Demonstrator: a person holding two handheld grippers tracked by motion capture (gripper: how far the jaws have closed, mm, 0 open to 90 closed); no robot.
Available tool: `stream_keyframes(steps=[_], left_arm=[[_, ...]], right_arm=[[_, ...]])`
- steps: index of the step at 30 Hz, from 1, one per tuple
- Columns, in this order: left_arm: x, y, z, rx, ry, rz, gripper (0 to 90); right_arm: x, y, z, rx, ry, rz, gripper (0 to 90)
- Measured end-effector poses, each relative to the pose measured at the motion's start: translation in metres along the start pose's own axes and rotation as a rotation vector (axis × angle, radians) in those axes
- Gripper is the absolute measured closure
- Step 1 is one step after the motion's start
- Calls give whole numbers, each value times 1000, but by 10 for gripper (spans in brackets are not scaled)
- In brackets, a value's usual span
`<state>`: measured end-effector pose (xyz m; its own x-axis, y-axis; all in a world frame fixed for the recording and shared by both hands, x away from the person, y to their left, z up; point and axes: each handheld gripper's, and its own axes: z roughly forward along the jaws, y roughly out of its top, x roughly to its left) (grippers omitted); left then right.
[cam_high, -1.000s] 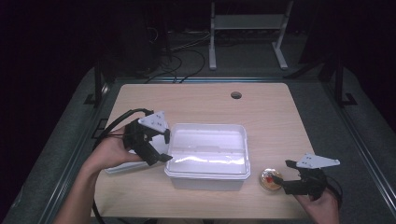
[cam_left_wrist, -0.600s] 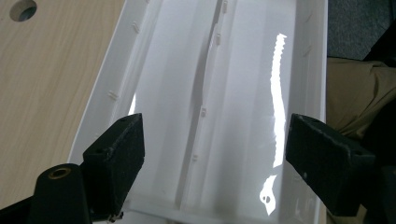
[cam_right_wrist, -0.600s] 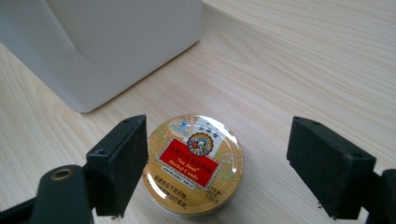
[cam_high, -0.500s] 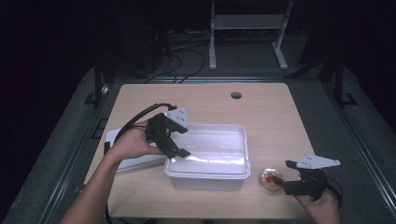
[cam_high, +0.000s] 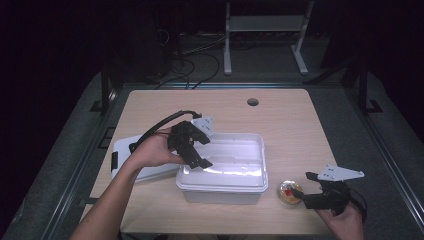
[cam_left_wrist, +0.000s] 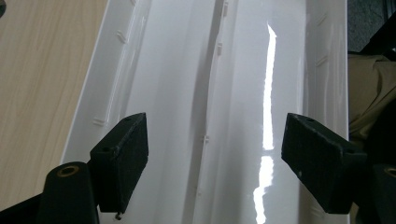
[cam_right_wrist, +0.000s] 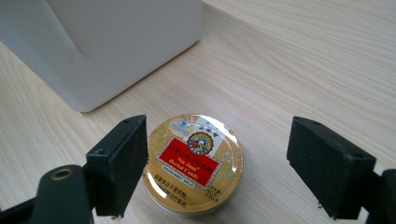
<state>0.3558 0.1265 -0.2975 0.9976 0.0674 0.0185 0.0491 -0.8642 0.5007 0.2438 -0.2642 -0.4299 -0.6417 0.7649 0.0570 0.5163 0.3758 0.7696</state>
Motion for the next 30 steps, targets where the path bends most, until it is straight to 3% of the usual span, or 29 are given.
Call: stream_keyframes(steps=[22,30], left_arm=[[4,13,25,54,-50,23,332],[7,18,35,85,-70,34,536]], right_arm=[[0,1,0,3,8,-10,199],[0,1,-1,-2,7,-11,199]])
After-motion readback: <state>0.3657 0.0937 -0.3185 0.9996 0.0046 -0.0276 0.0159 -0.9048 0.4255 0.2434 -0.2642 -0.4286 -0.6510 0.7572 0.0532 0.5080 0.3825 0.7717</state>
